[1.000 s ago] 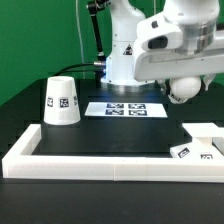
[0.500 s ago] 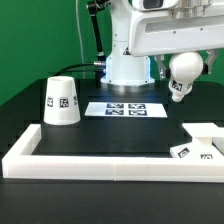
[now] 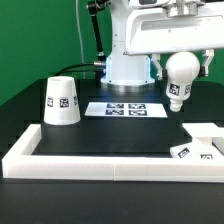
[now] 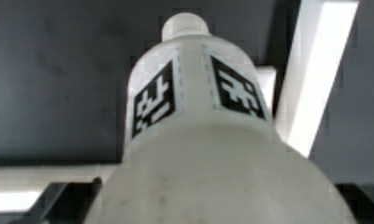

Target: Assemble lamp

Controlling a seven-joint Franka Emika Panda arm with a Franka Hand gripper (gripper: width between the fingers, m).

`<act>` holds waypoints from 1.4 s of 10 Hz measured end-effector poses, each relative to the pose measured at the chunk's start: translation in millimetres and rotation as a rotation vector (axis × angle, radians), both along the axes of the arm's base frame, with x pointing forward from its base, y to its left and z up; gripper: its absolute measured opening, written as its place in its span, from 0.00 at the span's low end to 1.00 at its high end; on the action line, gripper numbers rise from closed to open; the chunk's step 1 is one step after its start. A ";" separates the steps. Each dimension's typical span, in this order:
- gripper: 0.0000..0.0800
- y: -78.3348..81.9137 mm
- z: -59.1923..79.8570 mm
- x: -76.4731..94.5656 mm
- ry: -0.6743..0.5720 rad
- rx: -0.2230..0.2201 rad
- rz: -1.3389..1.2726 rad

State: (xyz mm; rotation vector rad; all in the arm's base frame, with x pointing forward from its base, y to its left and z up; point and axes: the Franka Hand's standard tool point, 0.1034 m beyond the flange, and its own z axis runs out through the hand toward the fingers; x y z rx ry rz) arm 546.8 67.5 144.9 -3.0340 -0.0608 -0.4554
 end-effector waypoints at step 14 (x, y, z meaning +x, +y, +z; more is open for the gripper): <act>0.72 16.9 15.6 72.7 -0.064 0.020 0.014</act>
Offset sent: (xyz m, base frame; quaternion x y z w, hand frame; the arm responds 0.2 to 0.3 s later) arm 0.0352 0.0139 0.0120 0.0348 -0.0016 0.0044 0.9994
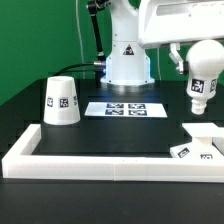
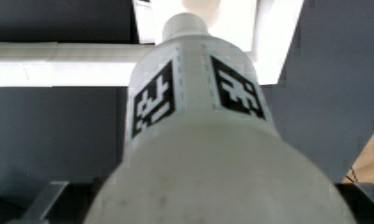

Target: Assemble lamp

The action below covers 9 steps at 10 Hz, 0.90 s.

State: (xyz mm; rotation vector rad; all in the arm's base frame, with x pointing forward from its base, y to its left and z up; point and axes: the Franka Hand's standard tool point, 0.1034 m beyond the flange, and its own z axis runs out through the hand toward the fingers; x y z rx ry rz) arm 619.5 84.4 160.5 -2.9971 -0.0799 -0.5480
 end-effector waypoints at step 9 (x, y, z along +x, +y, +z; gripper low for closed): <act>0.72 8.2 -22.6 -2.4 0.026 -0.001 0.008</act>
Offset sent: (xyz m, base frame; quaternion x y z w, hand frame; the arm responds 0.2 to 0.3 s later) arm 0.0068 0.0110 -0.0098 -0.0050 0.0141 0.0072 0.9999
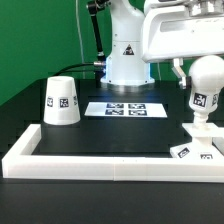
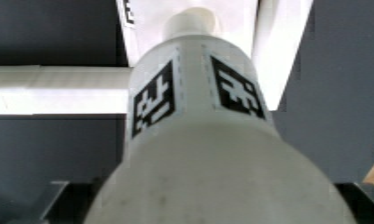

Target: Assemble lamp

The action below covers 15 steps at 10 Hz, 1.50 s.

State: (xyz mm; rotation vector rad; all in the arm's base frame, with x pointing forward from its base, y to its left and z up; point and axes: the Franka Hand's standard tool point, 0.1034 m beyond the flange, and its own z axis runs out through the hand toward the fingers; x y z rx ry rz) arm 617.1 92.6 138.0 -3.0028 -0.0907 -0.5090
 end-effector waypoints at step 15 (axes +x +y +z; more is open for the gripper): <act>0.72 6.2 -8.6 -1.5 -0.053 -0.005 0.007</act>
Offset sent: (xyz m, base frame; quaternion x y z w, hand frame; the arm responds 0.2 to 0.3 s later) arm 0.0120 0.0006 0.0059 -0.0090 0.0566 -0.0114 0.9983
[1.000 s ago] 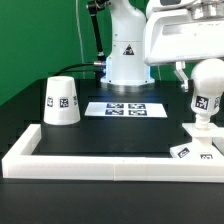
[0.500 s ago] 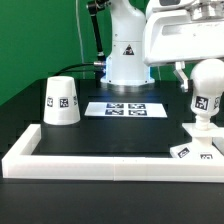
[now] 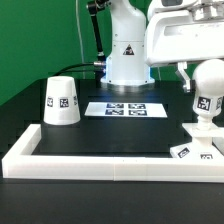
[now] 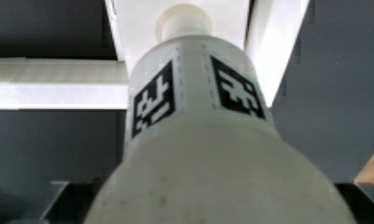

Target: Assemble lamp

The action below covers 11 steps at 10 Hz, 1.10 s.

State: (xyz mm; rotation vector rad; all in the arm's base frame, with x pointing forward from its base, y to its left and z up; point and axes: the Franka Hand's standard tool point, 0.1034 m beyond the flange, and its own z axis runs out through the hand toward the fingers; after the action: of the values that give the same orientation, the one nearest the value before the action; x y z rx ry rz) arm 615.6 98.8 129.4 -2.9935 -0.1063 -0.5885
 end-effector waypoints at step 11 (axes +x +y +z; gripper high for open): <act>0.72 0.6 -12.5 -9.9 -0.040 -0.008 0.001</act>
Offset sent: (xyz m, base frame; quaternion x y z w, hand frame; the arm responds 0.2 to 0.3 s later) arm -0.0069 0.0028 -0.0075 -0.0017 0.0095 0.0005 1.0000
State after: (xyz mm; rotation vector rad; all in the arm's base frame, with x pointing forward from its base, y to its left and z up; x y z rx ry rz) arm 605.7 99.4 116.9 -2.9897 -0.1125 -0.6489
